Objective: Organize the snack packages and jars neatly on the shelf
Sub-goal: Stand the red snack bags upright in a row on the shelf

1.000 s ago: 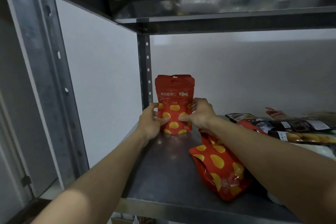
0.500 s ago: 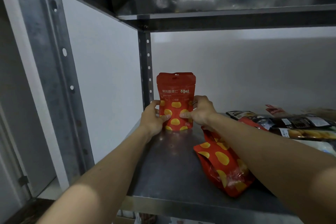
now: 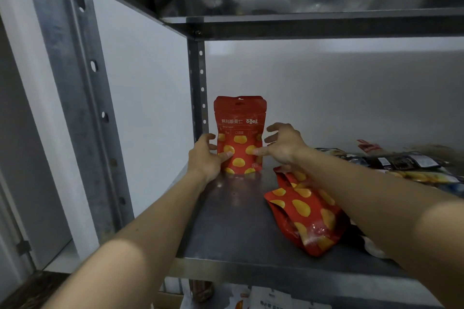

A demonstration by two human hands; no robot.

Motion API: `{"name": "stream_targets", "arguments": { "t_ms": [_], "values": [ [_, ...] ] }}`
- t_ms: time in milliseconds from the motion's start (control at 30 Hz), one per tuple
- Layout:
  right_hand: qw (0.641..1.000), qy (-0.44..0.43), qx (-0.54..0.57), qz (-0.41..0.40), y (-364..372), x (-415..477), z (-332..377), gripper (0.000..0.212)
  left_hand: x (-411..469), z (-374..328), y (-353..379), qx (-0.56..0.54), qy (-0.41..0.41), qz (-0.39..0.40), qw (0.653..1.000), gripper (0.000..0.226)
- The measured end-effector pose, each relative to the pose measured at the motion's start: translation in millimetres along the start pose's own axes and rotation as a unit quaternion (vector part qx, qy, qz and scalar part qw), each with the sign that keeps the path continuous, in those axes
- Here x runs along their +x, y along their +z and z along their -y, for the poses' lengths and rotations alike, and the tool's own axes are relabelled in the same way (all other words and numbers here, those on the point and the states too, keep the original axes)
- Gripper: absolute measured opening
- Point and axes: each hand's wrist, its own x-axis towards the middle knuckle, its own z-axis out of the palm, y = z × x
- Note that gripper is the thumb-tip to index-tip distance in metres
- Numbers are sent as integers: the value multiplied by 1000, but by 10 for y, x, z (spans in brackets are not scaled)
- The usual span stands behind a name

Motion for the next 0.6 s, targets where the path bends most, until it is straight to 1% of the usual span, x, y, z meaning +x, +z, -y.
{"name": "stream_targets", "arguments": {
  "t_ms": [133,233,300,433,467,567,600],
  "values": [
    [998,-25,-58,-23,-277,-171,-5,75,-153,-76,-85,20,7,-13,1000,61],
    [995,-37,-91,6,-436,-347,-37,70,-351,-185,-122,30,28,-48,998,49],
    [993,-47,-107,29,-527,-468,-67,68,-494,-260,-132,34,41,-43,998,42],
    [985,-77,-146,50,-694,-719,-107,62,-815,-437,-69,26,36,66,997,32],
    [981,-82,-161,67,-730,-785,-122,61,-898,-491,-22,27,27,98,994,35],
    [968,-84,-197,128,-783,-960,-233,54,-1098,-604,159,86,-20,175,981,57],
    [965,-86,-202,141,-794,-1012,-284,52,-1156,-625,219,91,-34,199,975,62]
  ]
}}
